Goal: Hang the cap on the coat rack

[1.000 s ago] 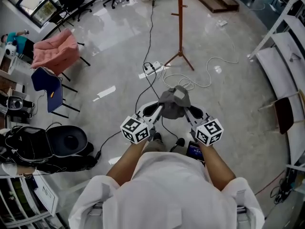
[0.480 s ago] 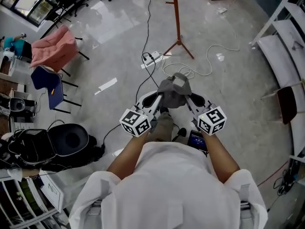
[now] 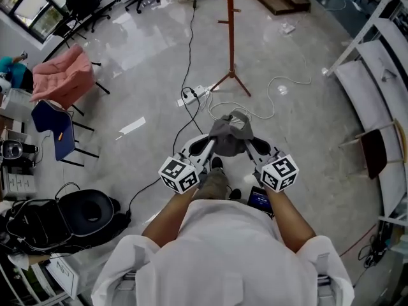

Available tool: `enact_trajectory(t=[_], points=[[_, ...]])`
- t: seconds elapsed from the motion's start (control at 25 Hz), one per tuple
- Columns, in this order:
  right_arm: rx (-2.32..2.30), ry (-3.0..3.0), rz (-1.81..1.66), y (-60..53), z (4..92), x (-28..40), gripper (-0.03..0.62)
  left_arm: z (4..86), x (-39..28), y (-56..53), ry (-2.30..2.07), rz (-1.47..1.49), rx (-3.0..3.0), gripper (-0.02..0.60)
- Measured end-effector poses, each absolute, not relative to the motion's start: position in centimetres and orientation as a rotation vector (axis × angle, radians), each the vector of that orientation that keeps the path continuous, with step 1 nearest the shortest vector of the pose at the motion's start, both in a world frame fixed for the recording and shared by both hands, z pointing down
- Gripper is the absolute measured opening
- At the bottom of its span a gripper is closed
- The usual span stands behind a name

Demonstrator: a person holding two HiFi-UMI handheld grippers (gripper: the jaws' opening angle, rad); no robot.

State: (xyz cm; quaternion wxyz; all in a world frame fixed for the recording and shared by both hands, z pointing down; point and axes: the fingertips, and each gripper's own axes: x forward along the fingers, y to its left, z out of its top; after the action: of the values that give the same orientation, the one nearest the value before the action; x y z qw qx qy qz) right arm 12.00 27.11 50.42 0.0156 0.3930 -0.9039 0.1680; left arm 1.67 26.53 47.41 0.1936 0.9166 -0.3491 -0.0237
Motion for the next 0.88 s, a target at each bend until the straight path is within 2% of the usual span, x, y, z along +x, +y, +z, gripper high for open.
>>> enact_trajectory(t=[0.56, 0.88], points=[[1.172, -2.713, 0.520, 14.2, 52.0, 5.1, 0.031, 48.9, -4.1, 14.2, -0.913, -0.152, 2.558, 0.025], [1.206, -2.648, 0.508, 9.3, 51.5, 5.2, 0.031, 48.4, -5.0, 7.7, -0.919, -0.158, 2.587, 0.025]])
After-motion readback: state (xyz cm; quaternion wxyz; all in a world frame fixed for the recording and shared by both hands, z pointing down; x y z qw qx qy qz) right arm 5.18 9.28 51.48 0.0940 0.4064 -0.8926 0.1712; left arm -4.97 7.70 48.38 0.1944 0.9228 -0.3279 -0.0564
